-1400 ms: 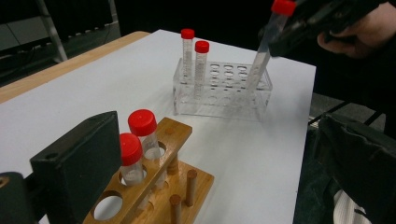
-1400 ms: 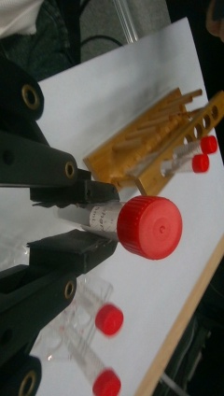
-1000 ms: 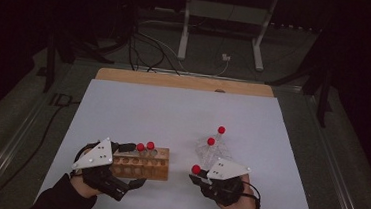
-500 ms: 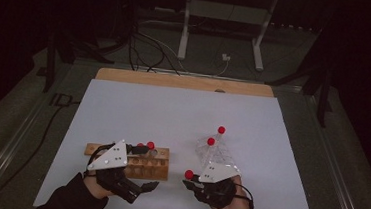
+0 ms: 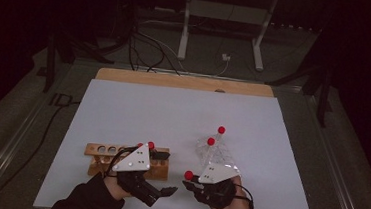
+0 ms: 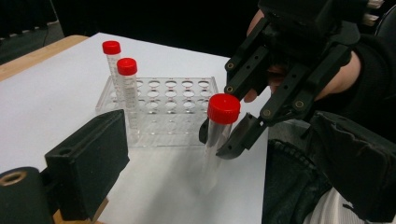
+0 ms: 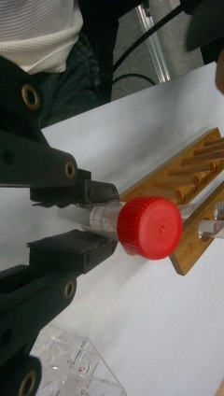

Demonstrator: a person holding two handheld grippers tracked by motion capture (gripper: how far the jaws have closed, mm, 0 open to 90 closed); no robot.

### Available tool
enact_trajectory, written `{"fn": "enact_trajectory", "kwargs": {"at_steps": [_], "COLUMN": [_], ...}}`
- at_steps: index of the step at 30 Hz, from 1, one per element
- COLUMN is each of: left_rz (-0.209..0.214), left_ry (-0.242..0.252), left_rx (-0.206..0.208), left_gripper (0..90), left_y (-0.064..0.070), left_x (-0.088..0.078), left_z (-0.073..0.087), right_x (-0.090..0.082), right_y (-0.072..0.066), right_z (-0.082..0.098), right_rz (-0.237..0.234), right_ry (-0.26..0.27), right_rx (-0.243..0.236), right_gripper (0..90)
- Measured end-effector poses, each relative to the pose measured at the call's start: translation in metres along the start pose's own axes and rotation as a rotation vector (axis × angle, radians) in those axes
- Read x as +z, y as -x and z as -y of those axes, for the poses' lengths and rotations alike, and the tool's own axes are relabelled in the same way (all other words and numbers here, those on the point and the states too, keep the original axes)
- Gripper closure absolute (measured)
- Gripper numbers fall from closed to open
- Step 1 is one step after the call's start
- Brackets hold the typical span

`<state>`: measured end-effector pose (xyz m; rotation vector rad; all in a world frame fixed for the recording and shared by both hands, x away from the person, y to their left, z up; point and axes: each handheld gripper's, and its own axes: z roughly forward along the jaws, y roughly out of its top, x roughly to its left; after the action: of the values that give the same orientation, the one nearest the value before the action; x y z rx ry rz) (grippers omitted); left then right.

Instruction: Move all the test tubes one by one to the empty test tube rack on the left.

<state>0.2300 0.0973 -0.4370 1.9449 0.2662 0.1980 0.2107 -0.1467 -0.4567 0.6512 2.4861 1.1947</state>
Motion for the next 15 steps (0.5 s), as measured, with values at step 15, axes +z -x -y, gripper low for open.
{"fn": "enact_trajectory", "kwargs": {"at_steps": [15], "left_rz": [0.009], "left_ry": [0.002], "left_rx": [0.028], "left_gripper": [36.8], "left_y": [0.002], "left_x": [0.021], "left_z": [-0.003], "right_x": [0.000], "right_y": [0.000], "right_z": [0.000], "right_rz": [-0.006], "right_ry": [0.000], "right_rx": [-0.002], "right_gripper": [75.5]}}
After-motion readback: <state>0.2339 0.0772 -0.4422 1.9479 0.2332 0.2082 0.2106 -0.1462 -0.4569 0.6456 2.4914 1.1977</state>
